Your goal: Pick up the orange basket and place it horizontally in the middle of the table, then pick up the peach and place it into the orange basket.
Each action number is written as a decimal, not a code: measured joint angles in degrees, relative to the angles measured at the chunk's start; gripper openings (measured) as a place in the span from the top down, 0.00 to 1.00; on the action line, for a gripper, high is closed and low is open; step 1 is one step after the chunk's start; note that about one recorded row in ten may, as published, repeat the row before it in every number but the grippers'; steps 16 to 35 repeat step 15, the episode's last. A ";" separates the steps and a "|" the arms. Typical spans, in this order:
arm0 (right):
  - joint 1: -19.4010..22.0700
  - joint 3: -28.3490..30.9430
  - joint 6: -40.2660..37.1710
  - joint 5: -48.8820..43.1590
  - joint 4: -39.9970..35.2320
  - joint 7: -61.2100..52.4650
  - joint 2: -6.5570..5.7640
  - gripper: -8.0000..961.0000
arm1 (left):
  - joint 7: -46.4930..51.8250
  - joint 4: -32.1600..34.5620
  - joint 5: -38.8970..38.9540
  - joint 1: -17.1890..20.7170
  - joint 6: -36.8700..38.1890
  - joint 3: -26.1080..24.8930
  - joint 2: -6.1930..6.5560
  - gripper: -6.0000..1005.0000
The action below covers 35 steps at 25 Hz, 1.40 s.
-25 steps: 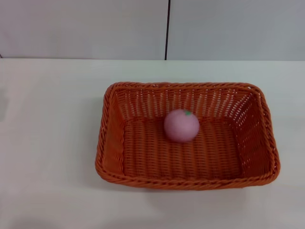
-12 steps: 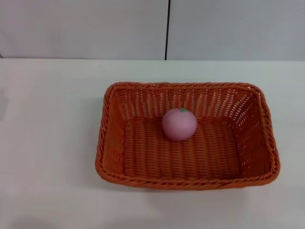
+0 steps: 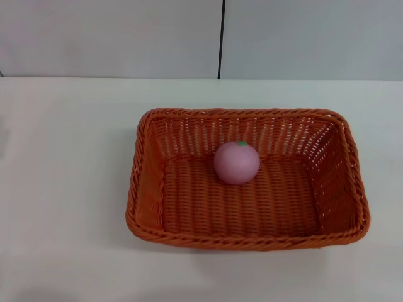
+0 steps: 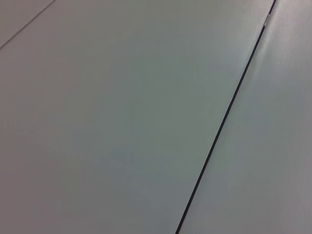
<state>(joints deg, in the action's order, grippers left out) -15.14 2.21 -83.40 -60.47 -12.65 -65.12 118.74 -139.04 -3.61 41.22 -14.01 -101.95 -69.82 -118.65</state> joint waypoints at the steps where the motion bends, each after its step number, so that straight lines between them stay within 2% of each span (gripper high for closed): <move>1: 0.02 0.04 0.00 0.00 0.00 0.00 0.00 0.36 | 0.00 0.00 0.00 -0.07 0.04 0.00 0.00 0.14; 35: -0.80 -0.24 0.07 0.00 0.35 0.00 0.00 0.36 | 0.00 -0.17 -0.42 0.12 -0.30 1.30 -0.06 0.14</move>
